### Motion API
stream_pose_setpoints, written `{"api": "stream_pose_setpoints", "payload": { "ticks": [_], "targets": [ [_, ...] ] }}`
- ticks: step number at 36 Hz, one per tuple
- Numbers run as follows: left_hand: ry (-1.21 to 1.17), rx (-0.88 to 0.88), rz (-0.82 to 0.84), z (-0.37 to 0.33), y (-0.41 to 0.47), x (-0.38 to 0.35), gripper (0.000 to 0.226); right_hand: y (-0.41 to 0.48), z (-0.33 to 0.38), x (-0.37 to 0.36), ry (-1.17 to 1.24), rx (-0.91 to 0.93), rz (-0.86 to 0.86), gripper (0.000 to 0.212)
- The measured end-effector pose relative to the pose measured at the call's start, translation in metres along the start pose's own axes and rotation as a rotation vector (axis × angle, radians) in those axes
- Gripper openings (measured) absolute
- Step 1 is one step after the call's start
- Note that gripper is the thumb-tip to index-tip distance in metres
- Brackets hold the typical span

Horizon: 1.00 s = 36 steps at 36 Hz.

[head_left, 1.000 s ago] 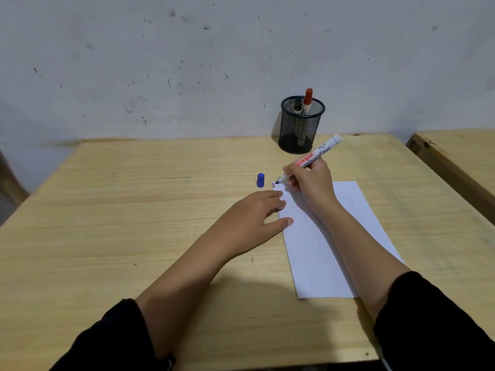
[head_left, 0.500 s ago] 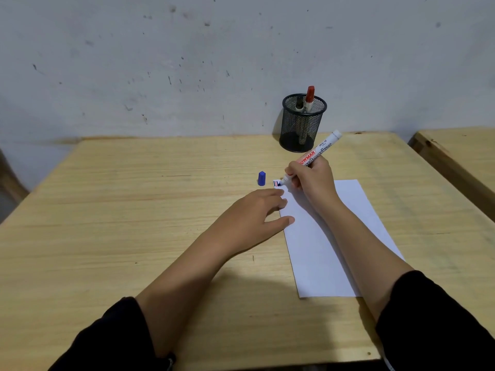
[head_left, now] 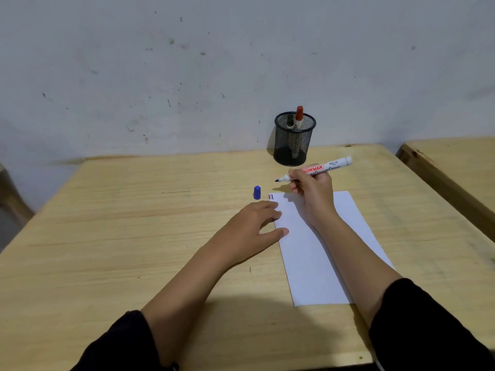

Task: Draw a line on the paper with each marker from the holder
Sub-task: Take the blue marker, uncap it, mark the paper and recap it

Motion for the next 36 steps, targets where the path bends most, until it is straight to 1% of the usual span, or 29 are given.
{"api": "stream_pose_setpoints", "payload": {
  "ticks": [2,4,7,8,10,13,15,17,19,21,25,28,31,36],
  "targets": [
    [-0.028,-0.003,-0.023,0.002,0.000,0.002,0.041,-0.002,0.002,0.000,0.027,0.004,-0.007,0.008],
    [-0.021,-0.017,-0.100,0.001,-0.002,0.009,0.038,-0.001,0.005,0.001,0.054,0.015,-0.011,0.007],
    [0.118,-0.031,-0.294,-0.001,0.001,0.029,0.039,0.000,0.010,0.002,0.086,0.029,0.008,0.006],
    [0.161,-0.014,-0.320,0.000,0.005,0.034,0.041,0.000,0.012,0.003,0.085,0.029,0.011,0.005],
    [0.176,0.058,-0.291,0.007,0.014,0.039,0.046,0.000,0.017,0.005,0.070,0.031,0.012,0.007],
    [0.035,0.182,-0.218,0.014,0.026,0.040,0.049,0.002,0.026,0.007,0.056,0.057,0.019,0.013],
    [0.013,0.218,-0.200,0.014,0.032,0.039,0.042,0.001,0.032,0.009,0.057,0.071,0.026,0.011],
    [0.067,0.225,-0.189,0.014,0.037,0.037,0.030,-0.001,0.038,0.011,0.074,0.078,0.035,0.008],
    [0.073,0.233,-0.212,0.012,0.039,0.036,0.027,-0.005,0.043,0.012,0.085,0.087,0.046,0.008],
    [-0.059,0.253,-0.282,0.006,0.037,0.037,0.024,-0.010,0.050,0.014,0.091,0.101,0.061,0.009],
    [-0.623,0.270,-0.475,-0.010,0.029,0.044,0.016,-0.018,0.059,0.014,0.140,0.114,0.084,0.010],
    [-0.965,0.313,-0.496,-0.017,0.027,0.043,0.010,-0.026,0.062,0.011,0.160,0.125,0.111,0.007],
    [-1.143,0.346,-0.470,-0.022,0.026,0.041,0.012,-0.033,0.064,0.008,0.190,0.140,0.129,0.005],
    [-1.323,0.325,-0.447,-0.033,0.021,0.041,0.014,-0.043,0.070,0.005,0.227,0.155,0.145,0.017]
  ]
}}
Point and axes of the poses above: each hand's wrist, its own y-axis towards the middle knuckle, its own x-axis out of the back of the hand, z = x × y, the point moved 5 cm from there along y, towards the middle knuckle
